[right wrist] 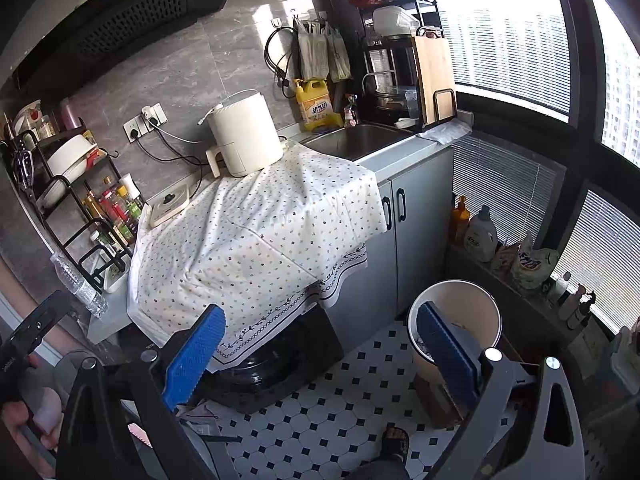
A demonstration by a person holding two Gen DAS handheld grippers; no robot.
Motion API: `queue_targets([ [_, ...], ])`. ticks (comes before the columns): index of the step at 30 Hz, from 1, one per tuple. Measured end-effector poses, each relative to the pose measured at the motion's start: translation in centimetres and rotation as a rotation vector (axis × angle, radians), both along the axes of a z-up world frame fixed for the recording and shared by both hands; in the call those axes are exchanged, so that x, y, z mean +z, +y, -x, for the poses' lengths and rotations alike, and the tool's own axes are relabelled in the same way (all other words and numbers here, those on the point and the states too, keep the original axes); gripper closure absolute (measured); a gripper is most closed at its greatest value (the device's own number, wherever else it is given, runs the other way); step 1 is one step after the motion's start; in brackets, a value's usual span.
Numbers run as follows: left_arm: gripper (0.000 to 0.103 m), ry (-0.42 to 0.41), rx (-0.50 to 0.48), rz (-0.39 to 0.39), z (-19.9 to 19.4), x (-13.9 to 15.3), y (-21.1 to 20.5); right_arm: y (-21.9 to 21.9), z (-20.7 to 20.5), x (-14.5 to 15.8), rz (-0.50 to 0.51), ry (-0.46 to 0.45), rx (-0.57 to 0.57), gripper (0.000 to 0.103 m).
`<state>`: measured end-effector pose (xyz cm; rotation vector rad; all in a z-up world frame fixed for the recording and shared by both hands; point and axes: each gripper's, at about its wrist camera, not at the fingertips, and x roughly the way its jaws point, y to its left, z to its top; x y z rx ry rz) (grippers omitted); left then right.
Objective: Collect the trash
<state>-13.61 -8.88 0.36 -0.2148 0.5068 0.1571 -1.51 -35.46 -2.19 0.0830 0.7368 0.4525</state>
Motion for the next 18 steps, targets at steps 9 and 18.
queue_targets([
  [9, 0.006, 0.000, -0.006, -0.002, 0.0, 0.1, -0.1, 0.0, 0.1, -0.1, 0.004, 0.001, -0.007, 0.009],
  [18, 0.006, 0.001, -0.024, -0.003, 0.6, 0.1, 0.3, 0.1, 1.1, -0.3, 0.001, 0.002, -0.023, 0.008],
])
